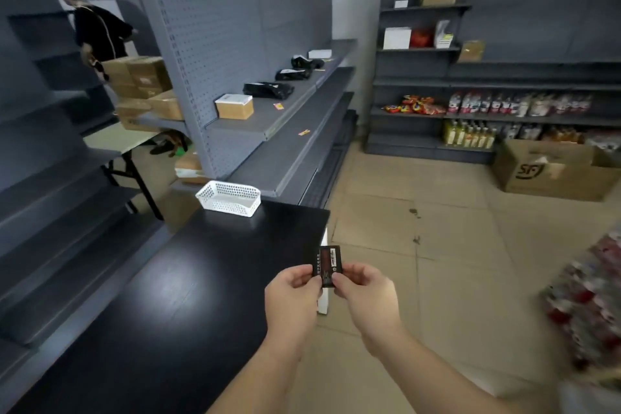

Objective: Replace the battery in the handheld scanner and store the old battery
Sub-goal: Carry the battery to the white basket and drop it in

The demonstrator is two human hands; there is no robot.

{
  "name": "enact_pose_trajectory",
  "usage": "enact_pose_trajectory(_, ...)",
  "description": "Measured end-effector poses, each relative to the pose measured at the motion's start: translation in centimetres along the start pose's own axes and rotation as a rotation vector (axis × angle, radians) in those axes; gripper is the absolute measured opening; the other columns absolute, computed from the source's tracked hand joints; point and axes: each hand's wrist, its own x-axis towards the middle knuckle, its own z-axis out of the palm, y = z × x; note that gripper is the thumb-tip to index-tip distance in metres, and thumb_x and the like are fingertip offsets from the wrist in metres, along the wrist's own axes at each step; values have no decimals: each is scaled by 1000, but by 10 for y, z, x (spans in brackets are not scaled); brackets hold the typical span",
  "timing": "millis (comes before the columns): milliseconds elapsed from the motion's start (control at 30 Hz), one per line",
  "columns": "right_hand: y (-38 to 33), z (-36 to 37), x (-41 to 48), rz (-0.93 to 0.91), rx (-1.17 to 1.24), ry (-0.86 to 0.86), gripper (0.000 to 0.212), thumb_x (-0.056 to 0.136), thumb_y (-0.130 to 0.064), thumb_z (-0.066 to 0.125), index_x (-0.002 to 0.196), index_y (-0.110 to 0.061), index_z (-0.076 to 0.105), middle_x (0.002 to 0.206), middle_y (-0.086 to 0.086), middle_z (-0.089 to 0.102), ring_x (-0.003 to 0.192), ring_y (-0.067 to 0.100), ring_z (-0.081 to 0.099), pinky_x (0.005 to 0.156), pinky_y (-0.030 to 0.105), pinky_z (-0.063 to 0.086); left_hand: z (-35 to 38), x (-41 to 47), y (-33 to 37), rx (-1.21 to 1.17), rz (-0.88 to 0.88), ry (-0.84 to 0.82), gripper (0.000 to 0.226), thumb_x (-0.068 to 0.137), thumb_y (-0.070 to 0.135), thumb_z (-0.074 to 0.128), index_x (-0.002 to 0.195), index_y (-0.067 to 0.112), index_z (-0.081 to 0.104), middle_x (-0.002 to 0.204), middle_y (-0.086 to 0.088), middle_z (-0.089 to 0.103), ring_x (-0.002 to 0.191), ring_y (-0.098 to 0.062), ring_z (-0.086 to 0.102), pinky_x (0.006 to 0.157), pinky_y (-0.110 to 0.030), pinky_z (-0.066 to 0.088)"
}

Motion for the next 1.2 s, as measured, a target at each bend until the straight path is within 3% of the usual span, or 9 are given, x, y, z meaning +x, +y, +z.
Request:
enact_pose_trajectory(200, -21, -65, 62, 0, 33, 91, 18, 82, -9, 75, 98, -17, 72, 88, -1, 78, 76, 12, 75, 77, 28, 59, 93, 23, 18, 24, 23, -81, 20, 81, 1, 70, 91, 19, 74, 83, 1, 78, 77, -12, 75, 82, -34, 60)
enact_pose_trajectory(367, -33, -91, 105, 18, 38, 152, 16, 82, -10, 74, 94, -20, 72, 85, -2, 78, 74, 13, 75, 72, 31, 58, 144, 50, 30, 16, 17, -137, 21, 83, -3, 67, 90, 16, 74, 81, 2, 77, 75, -10, 75, 69, -21, 57)
enact_pose_trajectory(467, -40, -97, 136, 21, 43, 178, 16, 83, -10, 74, 95, -21, 72, 84, -4, 78, 73, 11, 75, 69, 32, 58, 169, 77, 37, 20, 8, -173, 21, 83, -3, 67, 88, 15, 76, 81, 1, 78, 74, -10, 75, 74, -26, 60)
enact_pose_trajectory(833, -76, -59, 319, -16, 20, 252, 16, 81, -9, 75, 94, -18, 72, 81, -1, 79, 72, 16, 76, 81, 38, 61, 244, 258, 72, 78, 31, -290, 19, 83, 4, 70, 90, 22, 74, 83, 4, 77, 72, -6, 74, 81, -35, 61)
enact_pose_trajectory(933, -90, -44, 369, -8, 21, 278, 16, 81, -8, 75, 94, -18, 72, 80, 0, 78, 70, 14, 75, 75, 34, 60, 265, 312, 86, 69, 13, -300, 19, 84, 0, 69, 94, 16, 72, 86, -2, 76, 75, -13, 75, 75, -28, 61)
enact_pose_trajectory(1200, -109, -11, 477, 16, 28, 276, 16, 83, -6, 73, 89, -20, 71, 80, 0, 78, 70, 14, 75, 64, 21, 54, 305, 424, 97, 37, -23, -285, 20, 84, -5, 68, 94, 12, 71, 87, -6, 75, 82, -18, 74, 72, -27, 60)
